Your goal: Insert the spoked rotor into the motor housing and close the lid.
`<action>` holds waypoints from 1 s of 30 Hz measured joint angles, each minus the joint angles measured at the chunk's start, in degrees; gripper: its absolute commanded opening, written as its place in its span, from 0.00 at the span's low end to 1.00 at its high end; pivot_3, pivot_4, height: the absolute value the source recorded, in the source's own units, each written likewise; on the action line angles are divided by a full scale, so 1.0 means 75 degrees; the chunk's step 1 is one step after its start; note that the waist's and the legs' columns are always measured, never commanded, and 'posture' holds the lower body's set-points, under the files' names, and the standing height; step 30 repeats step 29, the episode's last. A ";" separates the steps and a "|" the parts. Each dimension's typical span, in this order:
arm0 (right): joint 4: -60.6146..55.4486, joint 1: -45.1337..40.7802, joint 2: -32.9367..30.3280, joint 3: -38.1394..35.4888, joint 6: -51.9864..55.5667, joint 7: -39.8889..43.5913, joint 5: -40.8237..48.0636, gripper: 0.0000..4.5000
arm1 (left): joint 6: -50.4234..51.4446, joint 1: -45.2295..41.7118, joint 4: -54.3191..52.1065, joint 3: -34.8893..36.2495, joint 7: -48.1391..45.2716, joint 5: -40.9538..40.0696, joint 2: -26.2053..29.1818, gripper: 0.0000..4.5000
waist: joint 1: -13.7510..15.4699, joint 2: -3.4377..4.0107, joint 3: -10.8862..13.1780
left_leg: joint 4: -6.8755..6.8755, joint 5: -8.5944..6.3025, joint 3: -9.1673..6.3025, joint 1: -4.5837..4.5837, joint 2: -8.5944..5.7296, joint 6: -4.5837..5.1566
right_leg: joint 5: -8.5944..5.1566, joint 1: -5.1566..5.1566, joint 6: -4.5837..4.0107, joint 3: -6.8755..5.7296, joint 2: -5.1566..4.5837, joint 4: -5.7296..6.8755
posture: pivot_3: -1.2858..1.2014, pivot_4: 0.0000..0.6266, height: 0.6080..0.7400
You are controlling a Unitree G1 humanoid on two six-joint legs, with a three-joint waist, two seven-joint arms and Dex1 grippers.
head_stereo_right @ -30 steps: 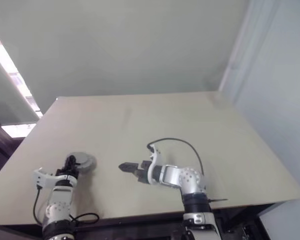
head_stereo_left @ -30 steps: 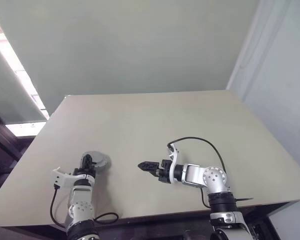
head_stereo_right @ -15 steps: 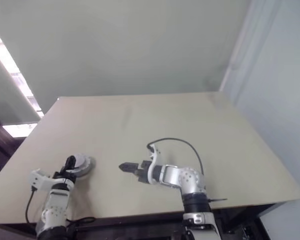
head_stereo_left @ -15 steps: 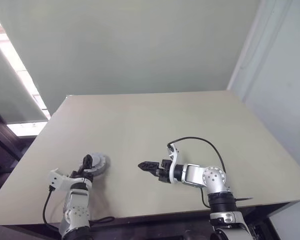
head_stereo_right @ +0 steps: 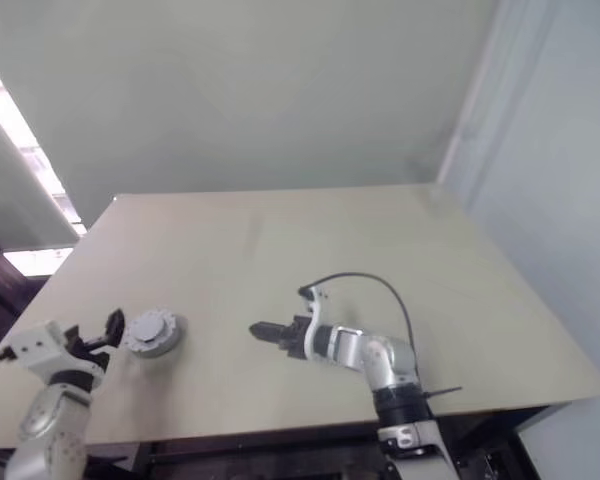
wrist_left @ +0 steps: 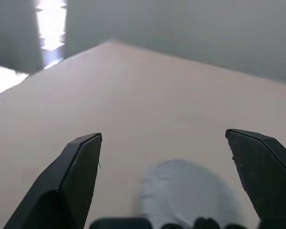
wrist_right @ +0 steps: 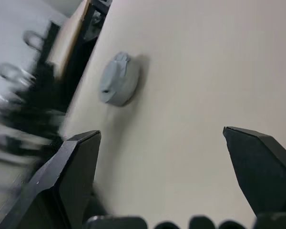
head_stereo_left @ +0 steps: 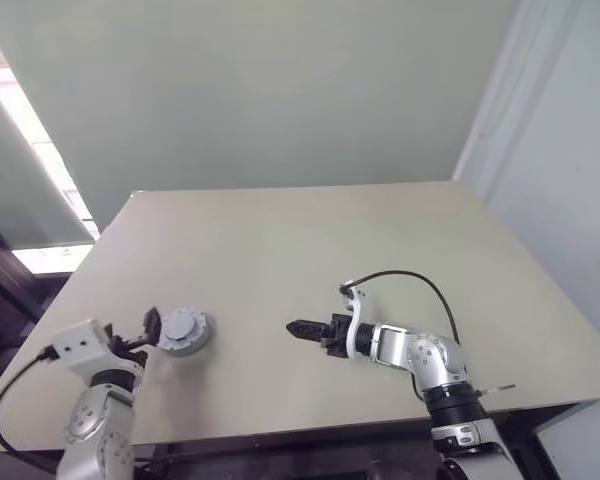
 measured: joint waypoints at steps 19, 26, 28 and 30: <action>-0.0361 0.0541 -0.2456 0.1158 -0.4238 0.3276 -0.2132 1.00 | 0.1524 0.1373 -0.2403 -0.0984 -0.1570 -0.0147 0.1124 0.99 | 0.0007 0.0011 0.0005 | 0.0003 0.0000 0.0011 0.0021 0.0038 0.0003 | 0.0007 -0.0001 -0.0013 0.0031 0.0051 0.0009 | 0.52 0.00 1.00; -0.0301 0.0641 -0.2419 0.0917 -0.4211 0.3145 -0.2136 1.00 | 0.1594 0.1770 -0.2622 -0.0838 -0.1507 -0.0183 0.0955 0.99 | 0.0014 0.0011 0.0006 | 0.0014 0.0001 0.0012 0.0022 0.0036 0.0003 | 0.0005 0.0004 -0.0017 0.0034 0.0051 0.0012 | 0.52 0.00 1.00; -0.0280 0.0641 -0.2416 0.0768 -0.4211 0.3100 -0.2130 1.00 | 0.1599 0.1769 -0.2622 -0.0833 -0.1509 -0.0182 0.0948 0.99 | 0.0012 0.0011 0.0006 | 0.0015 0.0001 0.0012 0.0022 0.0036 0.0003 | 0.0006 0.0004 -0.0017 0.0034 0.0052 0.0014 | 0.52 0.00 1.00; -0.0278 0.0640 -0.2419 0.0700 -0.4210 0.3098 -0.2129 1.00 | 0.1600 0.1757 -0.2621 -0.0833 -0.1511 -0.0180 0.0939 0.99 | 0.0012 0.0011 0.0006 | 0.0015 0.0001 0.0012 0.0022 0.0036 0.0003 | 0.0006 0.0004 -0.0016 0.0035 0.0053 0.0014 | 0.52 0.00 1.00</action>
